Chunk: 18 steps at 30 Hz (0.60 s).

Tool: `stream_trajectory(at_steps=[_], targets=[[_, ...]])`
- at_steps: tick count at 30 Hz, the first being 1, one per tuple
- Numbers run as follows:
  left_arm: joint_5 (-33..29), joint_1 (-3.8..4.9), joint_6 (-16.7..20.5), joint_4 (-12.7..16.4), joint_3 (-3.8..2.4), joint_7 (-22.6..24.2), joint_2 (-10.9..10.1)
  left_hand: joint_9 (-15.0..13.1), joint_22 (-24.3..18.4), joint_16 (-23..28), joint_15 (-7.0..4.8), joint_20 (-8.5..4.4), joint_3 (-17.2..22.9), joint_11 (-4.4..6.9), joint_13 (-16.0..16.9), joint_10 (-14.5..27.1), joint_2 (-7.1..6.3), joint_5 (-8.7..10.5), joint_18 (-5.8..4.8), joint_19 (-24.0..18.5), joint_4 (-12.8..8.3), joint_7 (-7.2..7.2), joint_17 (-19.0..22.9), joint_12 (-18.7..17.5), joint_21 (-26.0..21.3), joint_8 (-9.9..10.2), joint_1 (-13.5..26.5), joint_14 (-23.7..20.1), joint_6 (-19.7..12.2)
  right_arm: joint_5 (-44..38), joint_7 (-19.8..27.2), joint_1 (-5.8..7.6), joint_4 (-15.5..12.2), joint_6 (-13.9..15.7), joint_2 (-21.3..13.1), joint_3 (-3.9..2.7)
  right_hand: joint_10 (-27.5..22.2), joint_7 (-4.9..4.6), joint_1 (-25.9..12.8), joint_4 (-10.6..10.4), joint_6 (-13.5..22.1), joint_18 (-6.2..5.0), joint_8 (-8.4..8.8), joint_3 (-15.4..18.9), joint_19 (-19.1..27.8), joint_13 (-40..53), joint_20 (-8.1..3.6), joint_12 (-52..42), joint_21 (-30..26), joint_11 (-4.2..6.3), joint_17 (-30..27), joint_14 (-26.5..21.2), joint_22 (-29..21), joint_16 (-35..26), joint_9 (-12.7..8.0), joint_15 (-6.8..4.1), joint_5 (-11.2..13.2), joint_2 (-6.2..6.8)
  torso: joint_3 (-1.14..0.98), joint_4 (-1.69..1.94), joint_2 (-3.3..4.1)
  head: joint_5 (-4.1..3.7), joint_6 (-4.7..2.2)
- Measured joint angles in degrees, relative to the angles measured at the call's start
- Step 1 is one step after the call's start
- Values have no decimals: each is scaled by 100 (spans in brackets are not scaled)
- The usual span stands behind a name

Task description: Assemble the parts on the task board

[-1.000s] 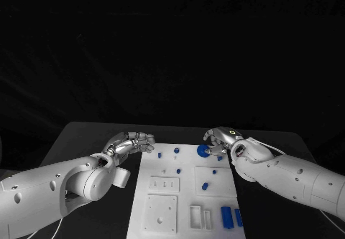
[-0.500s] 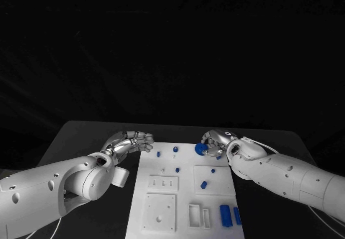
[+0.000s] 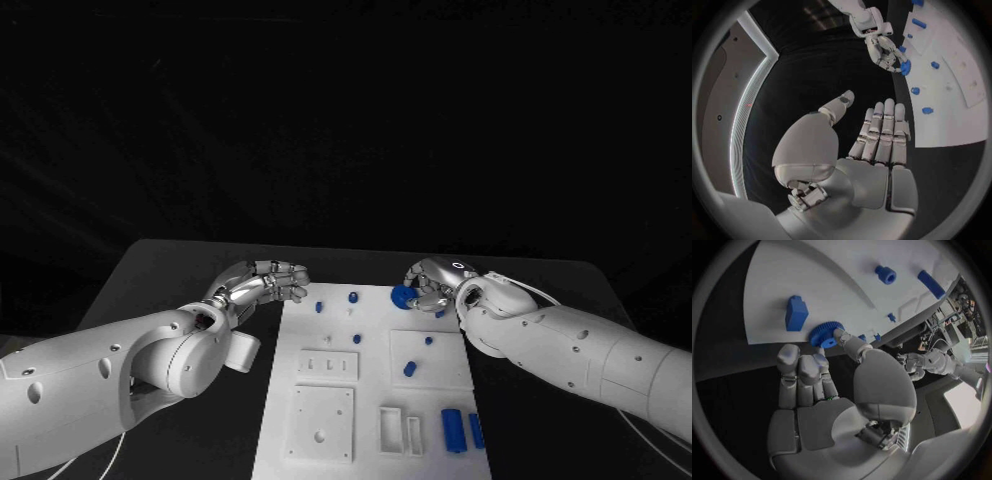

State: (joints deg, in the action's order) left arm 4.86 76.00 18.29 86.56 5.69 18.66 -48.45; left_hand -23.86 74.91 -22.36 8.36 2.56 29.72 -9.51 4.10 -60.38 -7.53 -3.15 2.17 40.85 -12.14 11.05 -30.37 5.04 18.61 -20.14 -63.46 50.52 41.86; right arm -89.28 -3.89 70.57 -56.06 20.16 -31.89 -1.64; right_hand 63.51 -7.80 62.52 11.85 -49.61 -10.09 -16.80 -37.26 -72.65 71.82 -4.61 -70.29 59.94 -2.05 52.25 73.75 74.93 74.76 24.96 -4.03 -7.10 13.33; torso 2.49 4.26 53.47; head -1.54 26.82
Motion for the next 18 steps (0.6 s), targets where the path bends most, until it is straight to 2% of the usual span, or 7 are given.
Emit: stream_trajectory(at_steps=[3,10,12,18], targets=[[0,0,-2,0,0,-2,1,0,0,0,0,0,0,0,0,0,0,0,0,0,0,0,0,0,0,0,0,0,0,2,1,8,9,-38,10,-3,0,0,-24,-11,-2,0,-15,-11,3,2,-2,-48,1,0,14,0,0,0,0,0,0,-24,-3,1,0,-3,7],[0,0,-6,-7,0,-5,0,-1,0,0,0,0,9,-21,1,21,0,0,0,0,-9,0,0,-20,0,0,0,0,0,-34,-14,12,14,-71,30,-6,33,43,-68,1,-64,1,-16,-31,9,90,-5,-147,90,-6,73,19,-1,0,-7,-19,-451,-68,-8,5,0,-16,27],[0,0,-7,-7,0,-6,0,-1,0,0,13,0,15,-21,0,21,0,0,-2,0,-15,0,0,-22,0,0,0,-13,0,-77,-36,11,12,-67,38,-6,41,79,-92,1,-101,1,-23,-31,9,178,-5,-161,114,1,92,27,-1,0,-8,-26,-466,-92,-7,4,0,-16,29],[0,1,-9,-8,0,-10,6,-1,0,0,20,0,15,-21,1,21,0,0,-4,0,-15,0,5,-22,0,0,0,-20,0,-255,-146,6,-34,12,52,14,43,106,-92,1,-129,2,-50,-31,17,316,4,-229,189,2,122,47,-1,0,-6,-47,-467,-91,-8,4,3,-13,36]])
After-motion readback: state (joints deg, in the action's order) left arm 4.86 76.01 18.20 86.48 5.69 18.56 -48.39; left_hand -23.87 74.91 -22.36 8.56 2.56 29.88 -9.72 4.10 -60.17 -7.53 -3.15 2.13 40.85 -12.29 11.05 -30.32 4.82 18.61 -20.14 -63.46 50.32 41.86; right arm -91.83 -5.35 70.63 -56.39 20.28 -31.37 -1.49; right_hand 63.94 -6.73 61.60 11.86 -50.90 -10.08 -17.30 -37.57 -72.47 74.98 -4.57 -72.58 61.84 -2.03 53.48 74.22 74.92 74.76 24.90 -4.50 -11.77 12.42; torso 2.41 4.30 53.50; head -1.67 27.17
